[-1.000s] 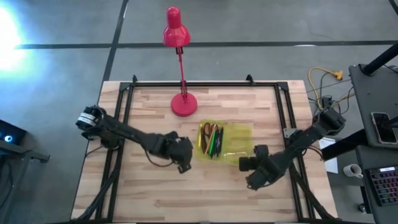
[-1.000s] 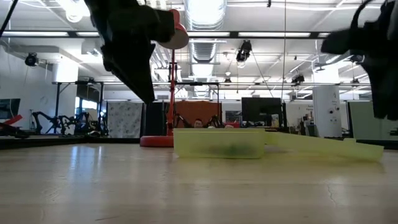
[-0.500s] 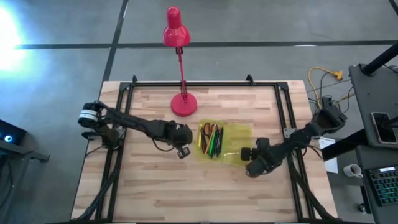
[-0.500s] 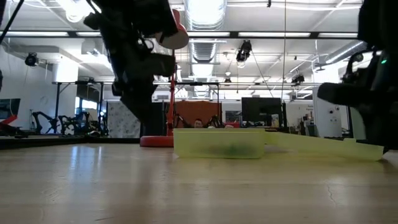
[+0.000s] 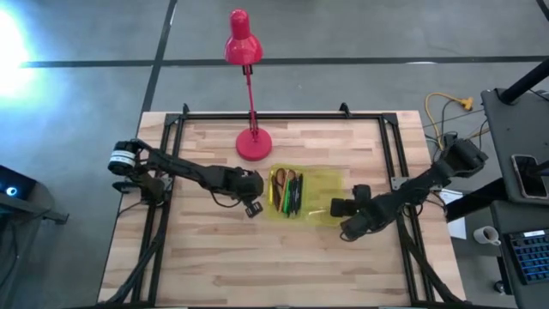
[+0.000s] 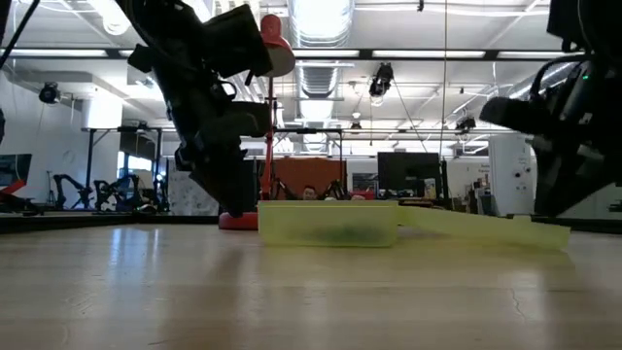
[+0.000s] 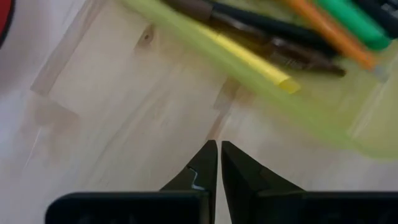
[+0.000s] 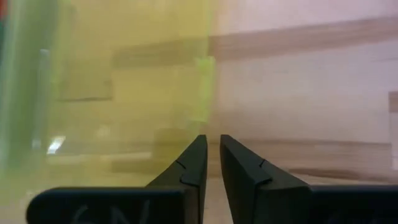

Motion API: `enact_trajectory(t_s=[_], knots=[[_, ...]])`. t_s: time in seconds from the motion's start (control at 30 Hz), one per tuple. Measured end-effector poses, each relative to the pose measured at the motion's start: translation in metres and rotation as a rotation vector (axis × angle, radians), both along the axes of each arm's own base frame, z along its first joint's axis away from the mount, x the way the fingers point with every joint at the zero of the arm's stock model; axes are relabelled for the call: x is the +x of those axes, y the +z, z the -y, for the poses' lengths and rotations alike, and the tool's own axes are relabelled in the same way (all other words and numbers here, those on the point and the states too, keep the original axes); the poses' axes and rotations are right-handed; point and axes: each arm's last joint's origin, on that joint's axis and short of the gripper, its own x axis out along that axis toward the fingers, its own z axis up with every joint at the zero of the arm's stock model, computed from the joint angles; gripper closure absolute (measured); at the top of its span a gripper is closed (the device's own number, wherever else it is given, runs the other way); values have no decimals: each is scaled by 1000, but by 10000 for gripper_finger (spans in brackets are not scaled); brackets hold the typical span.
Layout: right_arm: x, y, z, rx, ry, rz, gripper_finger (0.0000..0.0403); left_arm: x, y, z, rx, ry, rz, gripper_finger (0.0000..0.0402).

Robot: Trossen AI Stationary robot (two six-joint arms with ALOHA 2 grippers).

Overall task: Pick & place school supplies into a supply box
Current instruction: Close the yellow supply box

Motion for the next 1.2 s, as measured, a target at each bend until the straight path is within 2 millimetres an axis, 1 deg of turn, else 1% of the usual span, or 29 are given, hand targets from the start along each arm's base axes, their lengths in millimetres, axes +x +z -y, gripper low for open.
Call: enact_trajectory(t_s=[0.17,0.3,0.37,0.43,0.53,0.67,0.73,0.83,0.97,1.07,1.2], knots=[[-3,17,3,-4,30,57,365,3,2,0,7,-16,31,396],[-2,31,5,-49,77,115,365,5,4,-1,11,-18,53,396],[-5,34,7,-57,66,110,364,5,4,-2,12,-18,51,396],[-10,35,10,-58,19,93,364,5,4,-2,12,-18,51,396],[-15,33,10,-19,-16,48,364,8,7,-1,11,-19,63,396],[-9,31,5,46,77,32,364,13,15,0,10,-21,92,396],[-7,30,3,58,87,41,364,17,21,0,16,-33,108,396],[-6,25,1,60,49,30,364,25,33,1,-2,-71,156,396],[-2,17,-3,101,55,1,364,40,45,4,-41,-162,269,396],[0,11,-10,143,80,-21,364,54,40,5,-50,-222,301,396],[1,2,-22,184,82,-27,364,72,16,3,-78,-255,239,396]])
